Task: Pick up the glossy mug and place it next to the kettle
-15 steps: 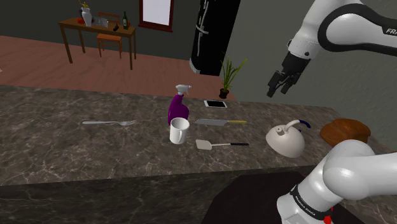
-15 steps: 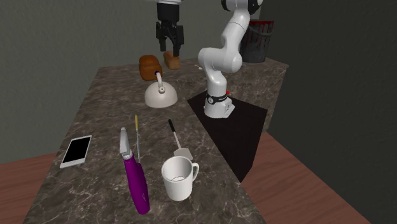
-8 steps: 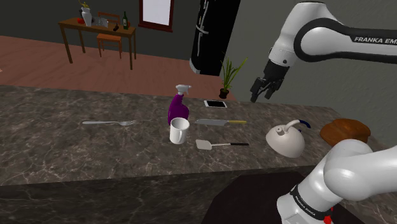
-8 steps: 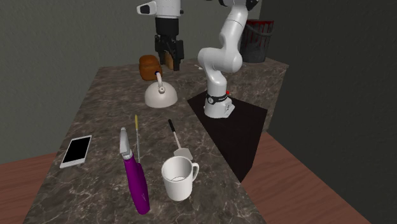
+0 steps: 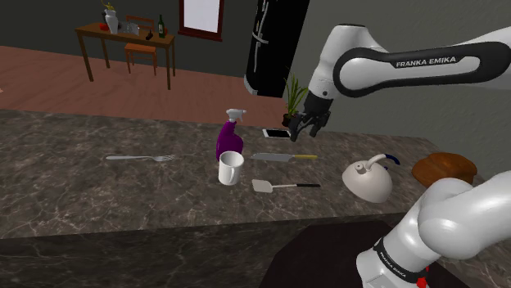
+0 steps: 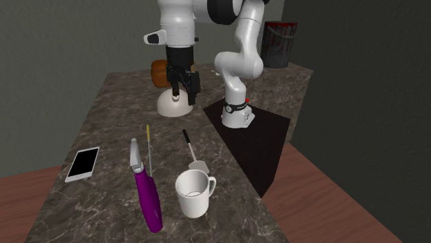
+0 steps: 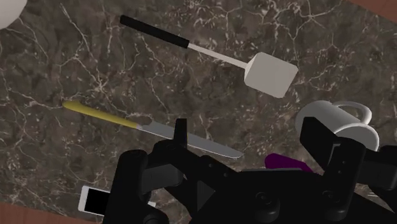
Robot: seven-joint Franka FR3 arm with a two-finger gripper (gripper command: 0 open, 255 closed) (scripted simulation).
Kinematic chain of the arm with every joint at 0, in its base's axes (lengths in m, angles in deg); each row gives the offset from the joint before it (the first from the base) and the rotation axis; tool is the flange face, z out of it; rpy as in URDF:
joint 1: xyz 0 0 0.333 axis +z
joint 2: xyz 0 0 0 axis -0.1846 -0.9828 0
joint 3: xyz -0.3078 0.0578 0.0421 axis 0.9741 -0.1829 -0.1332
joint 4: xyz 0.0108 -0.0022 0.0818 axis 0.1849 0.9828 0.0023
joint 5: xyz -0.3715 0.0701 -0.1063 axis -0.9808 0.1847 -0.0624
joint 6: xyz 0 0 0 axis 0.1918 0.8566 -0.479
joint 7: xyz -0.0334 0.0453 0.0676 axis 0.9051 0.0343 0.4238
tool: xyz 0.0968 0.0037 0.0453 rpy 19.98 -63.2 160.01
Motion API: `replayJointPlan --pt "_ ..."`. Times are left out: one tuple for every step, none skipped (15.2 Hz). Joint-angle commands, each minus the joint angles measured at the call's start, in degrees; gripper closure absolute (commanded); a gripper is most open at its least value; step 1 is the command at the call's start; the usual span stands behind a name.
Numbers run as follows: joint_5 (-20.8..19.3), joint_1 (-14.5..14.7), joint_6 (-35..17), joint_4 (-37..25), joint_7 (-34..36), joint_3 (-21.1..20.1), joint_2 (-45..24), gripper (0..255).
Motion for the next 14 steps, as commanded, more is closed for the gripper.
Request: replayJointPlan --pt "0.52 0.45 -2.47 -1.79 1.18 -0.96 -4.26 0" --pt "0.73 0.69 -3.71 -2.52 1.81 -1.46 -6.27 0" --pt "0.90 0.91 -4.91 -3.33 2.43 -1.96 -8.31 0" --pt "1.03 1.13 -6.06 -4.21 3.05 -2.43 -10.37 0" --pt "1.11 1.35 -7.16 -5.15 3.69 -2.90 -12.45 0" --pt "1.15 1.56 -8.20 -6.17 4.32 -3.35 -14.53 0" --pt "1.13 1.78 -9.19 -7.26 4.97 -3.79 -16.64 0" --pt "1.08 2.00 -10.12 -8.42 5.62 -4.20 -18.75 0" --pt "0.98 2.22 -10.99 -9.64 6.28 -4.59 -20.87 0" --pt "0.83 2.45 -11.81 -10.93 6.94 -4.96 -23.00 0" --pt "0.65 2.70 -12.55 -12.29 7.61 -5.31 -25.13 0" --pt "0.42 2.97 -13.24 -13.72 8.28 -5.61 -27.27 0" --pt "0.17 3.26 -13.86 -15.21 8.96 -5.89 -29.42 0" --pt "-0.12 3.58 -14.42 -16.78 9.62 -6.12 -31.57 0"
